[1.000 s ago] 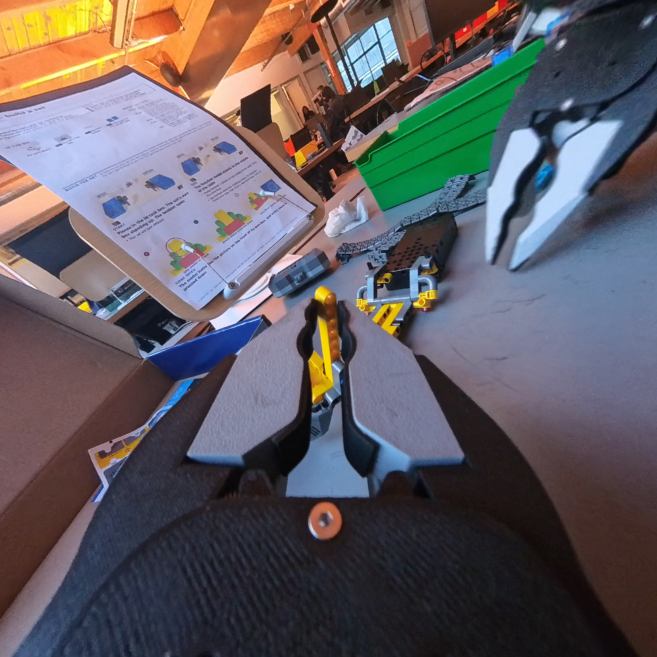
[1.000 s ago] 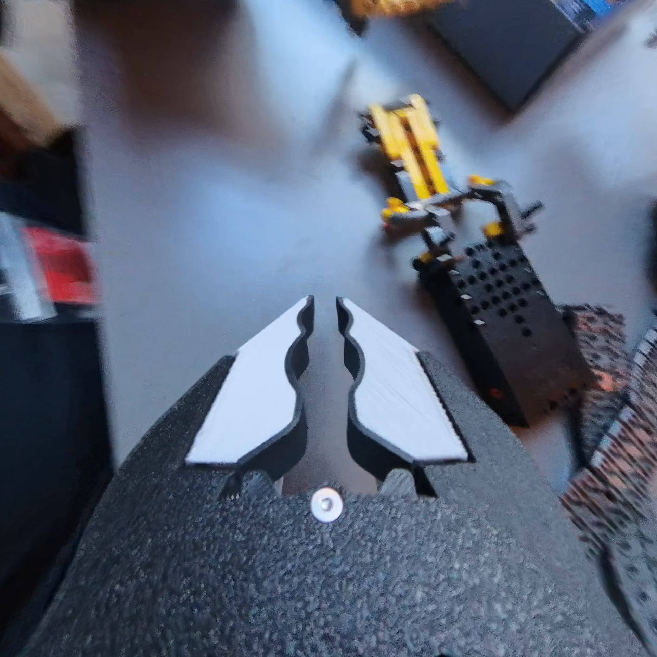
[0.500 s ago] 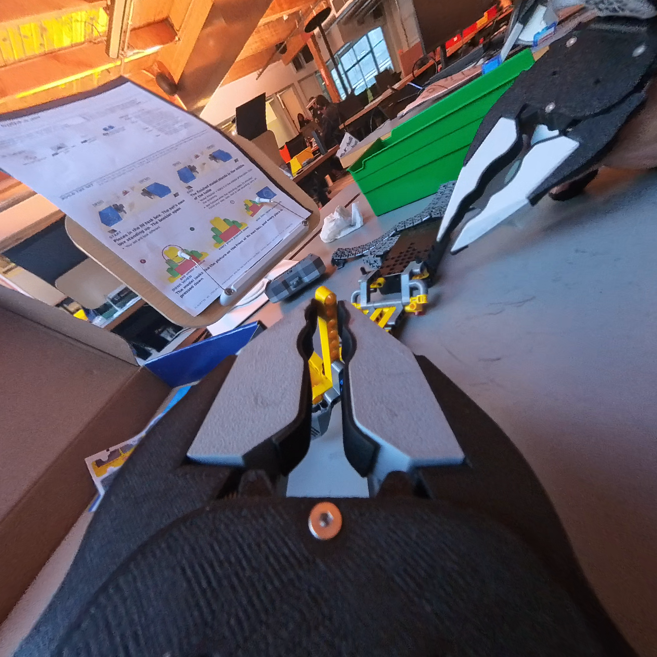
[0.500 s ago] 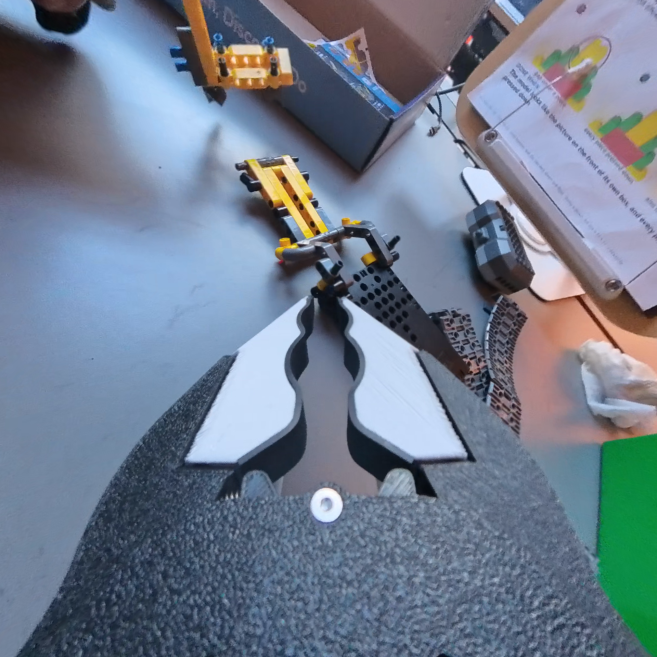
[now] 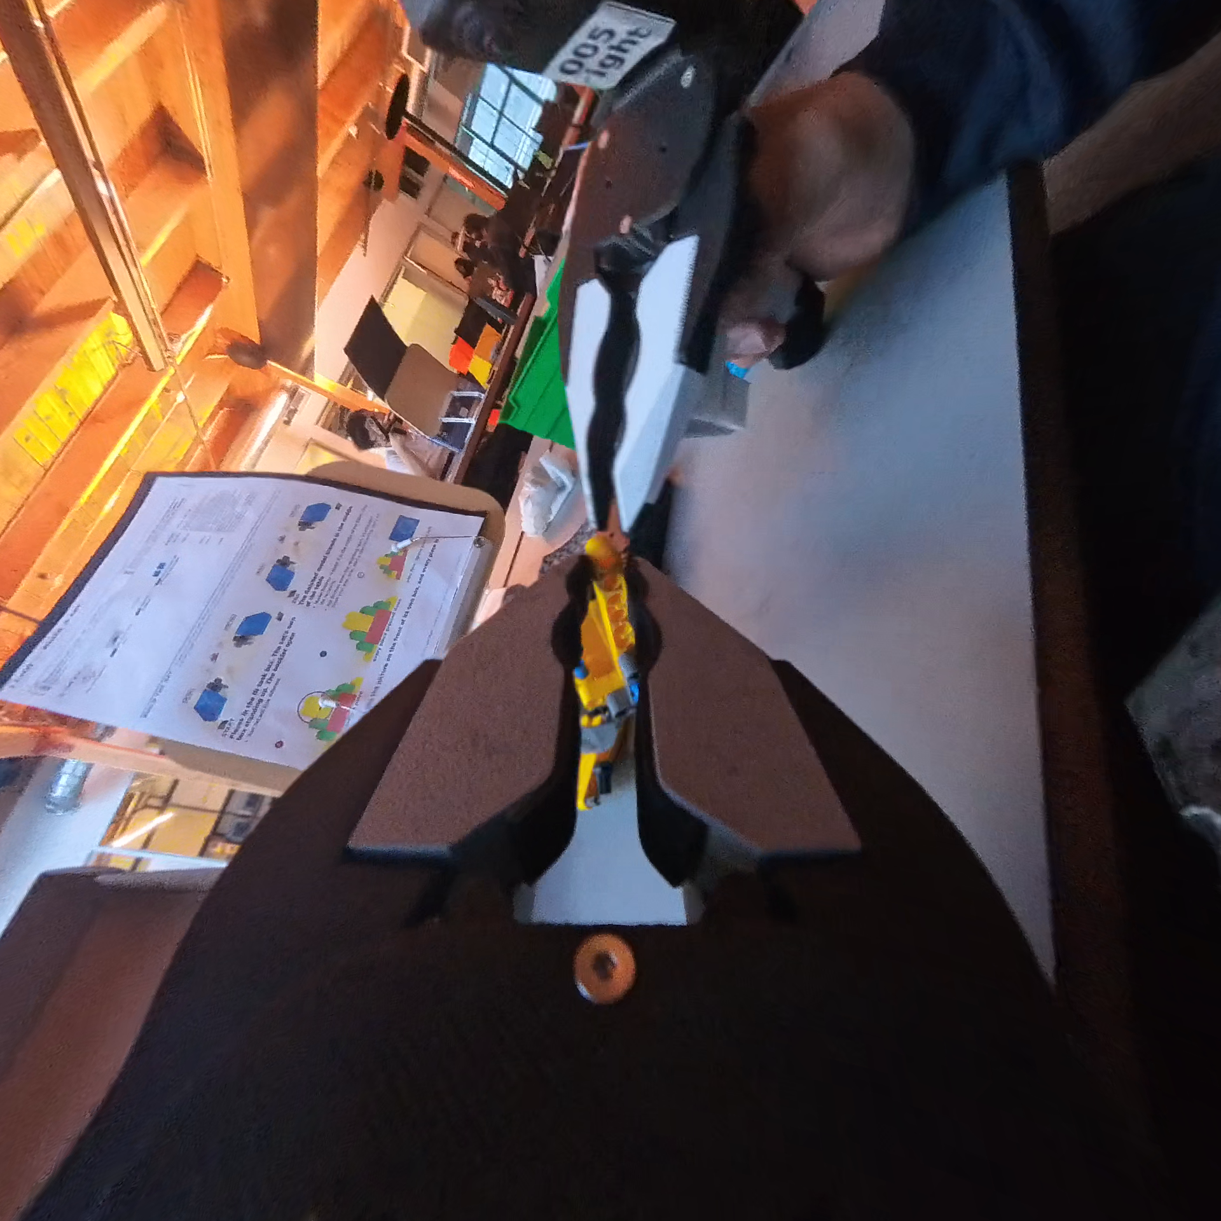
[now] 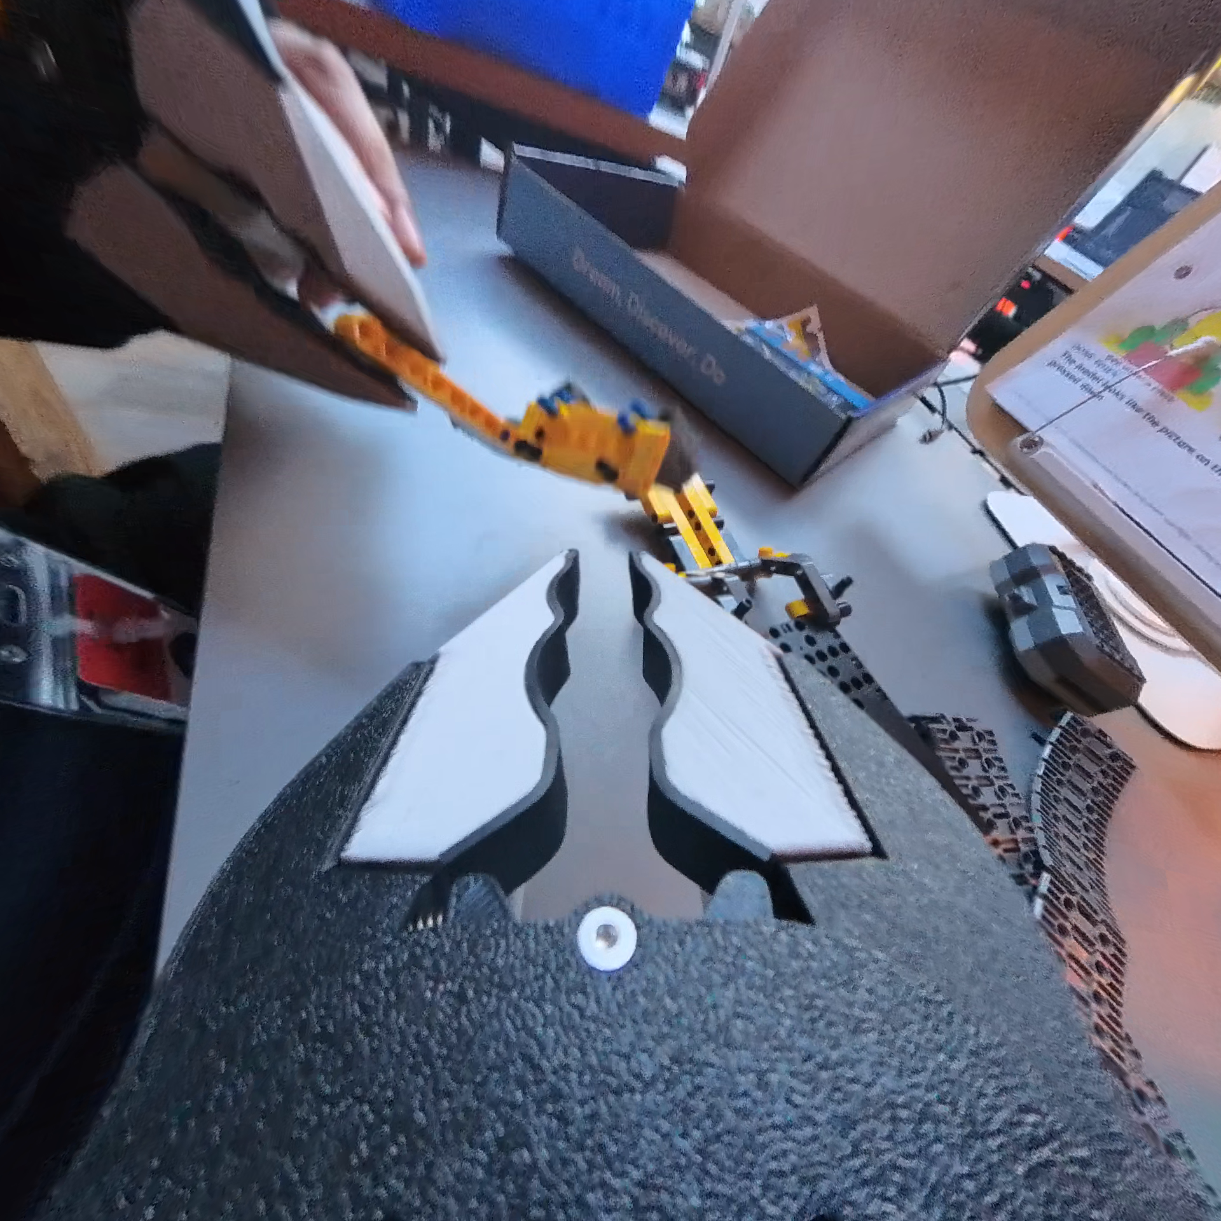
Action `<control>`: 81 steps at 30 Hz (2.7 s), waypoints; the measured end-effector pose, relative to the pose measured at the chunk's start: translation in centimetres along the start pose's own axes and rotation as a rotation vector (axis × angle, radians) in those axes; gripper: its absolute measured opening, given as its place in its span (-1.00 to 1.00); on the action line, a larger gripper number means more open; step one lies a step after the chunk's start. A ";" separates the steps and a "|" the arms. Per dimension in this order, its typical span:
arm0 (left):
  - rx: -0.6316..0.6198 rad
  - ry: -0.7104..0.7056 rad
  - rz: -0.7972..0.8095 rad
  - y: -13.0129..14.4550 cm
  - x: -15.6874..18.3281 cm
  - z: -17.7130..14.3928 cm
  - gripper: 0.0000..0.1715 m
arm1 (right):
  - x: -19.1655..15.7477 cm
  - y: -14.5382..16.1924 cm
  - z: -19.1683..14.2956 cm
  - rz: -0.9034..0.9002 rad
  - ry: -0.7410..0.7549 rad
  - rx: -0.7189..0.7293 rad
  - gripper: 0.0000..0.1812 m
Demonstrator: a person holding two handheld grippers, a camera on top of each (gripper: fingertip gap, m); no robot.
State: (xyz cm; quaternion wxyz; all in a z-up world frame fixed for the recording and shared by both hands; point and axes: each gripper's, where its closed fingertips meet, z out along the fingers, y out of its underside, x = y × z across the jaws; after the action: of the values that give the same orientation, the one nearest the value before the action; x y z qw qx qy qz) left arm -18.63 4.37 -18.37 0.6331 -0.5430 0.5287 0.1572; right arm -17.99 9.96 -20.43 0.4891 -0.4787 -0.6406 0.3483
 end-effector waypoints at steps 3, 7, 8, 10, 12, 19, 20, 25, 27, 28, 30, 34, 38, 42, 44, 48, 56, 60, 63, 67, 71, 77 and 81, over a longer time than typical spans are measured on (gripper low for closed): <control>-0.013 0.044 -0.091 -0.1 1.1 0.7 -0.89 | 0.7 -0.4 -0.4 0.043 0.012 0.036 -0.87; -0.076 0.104 -0.216 1.6 2.4 1.5 -0.88 | 1.1 -0.5 -0.5 0.062 0.032 0.045 -0.86; -0.079 0.104 -0.233 1.9 2.3 1.5 -0.87 | 1.1 -0.5 -0.6 0.062 0.031 0.046 -0.86; -0.078 0.112 -0.287 2.3 2.1 1.5 -0.83 | 1.1 -0.4 -0.6 0.064 0.028 0.043 -0.85; -0.080 0.128 -0.343 2.7 2.1 1.5 -0.78 | 1.0 -0.3 -0.7 0.072 0.016 0.040 -0.84; -0.153 0.157 -0.386 3.9 2.4 1.5 -0.57 | 0.3 1.9 -1.1 0.021 -0.015 -0.077 -0.76; -0.167 0.161 -0.403 4.1 2.4 1.5 -0.57 | 0.3 2.1 -1.0 0.012 -0.010 -0.090 -0.76; -0.242 0.191 -0.527 5.1 2.5 1.7 -0.49 | 0.1 3.0 -0.4 -0.022 -0.006 -0.158 -0.59; -0.280 0.197 -0.566 5.7 2.5 1.9 -0.48 | 0.2 3.2 -0.3 -0.009 -0.004 -0.171 -0.46; -0.305 0.203 -0.580 6.1 2.6 2.0 -0.47 | 0.2 3.3 -0.2 0.002 -0.006 -0.177 -0.41; -0.363 0.234 -0.591 6.8 3.2 2.3 -0.51 | 0.2 3.5 0.0 0.028 -0.013 -0.198 -0.28; -0.462 0.262 -0.552 8.0 4.3 2.8 -0.59 | -1.0 4.2 0.8 0.067 -0.066 -0.269 -0.17; -0.477 0.266 -0.557 8.2 4.4 2.9 -0.69 | -1.4 6.0 1.7 0.086 -0.085 -0.407 -0.33; -0.482 0.270 -0.557 8.3 4.5 2.9 -0.75 | -2.0 5.9 1.9 0.076 -0.125 -0.403 -0.46; -0.477 0.276 -0.557 8.2 4.5 2.8 -0.74 | -2.3 5.5 1.8 0.059 -0.126 -0.381 -0.47; -0.439 0.177 -0.482 8.1 3.1 3.2 -0.53 | -2.5 5.7 1.8 0.092 -0.103 -0.414 -0.48; -0.291 0.077 -0.097 6.3 3.2 3.8 -0.69 | -4.6 5.6 1.4 0.167 -0.183 -0.446 -0.58; -0.276 0.079 -0.174 6.3 2.6 3.8 -0.47 | -5.1 5.5 1.0 0.180 -0.228 -0.438 -0.60; -0.268 0.091 -0.227 6.2 2.3 3.7 -0.40 | -5.3 5.3 0.9 0.181 -0.245 -0.420 -0.61; -0.230 0.168 -0.392 5.5 2.2 3.2 -0.40 | -5.5 4.7 0.5 0.127 -0.258 -0.373 -0.61; -0.096 0.279 -0.494 4.2 2.0 2.3 -0.45 | -5.6 4.4 0.3 -0.018 -0.244 -0.353 -0.62; -0.009 0.475 -0.745 2.9 2.2 1.5 -0.25 | -6.2 3.3 0.3 -0.369 -0.172 -0.323 -0.63; 0.013 0.593 -0.829 1.7 3.0 1.9 -0.42 | -6.4 2.8 0.4 -0.427 -0.151 -0.309 -0.62</control>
State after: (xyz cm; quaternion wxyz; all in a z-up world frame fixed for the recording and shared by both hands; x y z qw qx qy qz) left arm -17.81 5.45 -22.09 0.4685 -0.7244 0.4268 -0.2713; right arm -17.22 4.67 -25.02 0.4235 -0.3742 -0.8073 0.1700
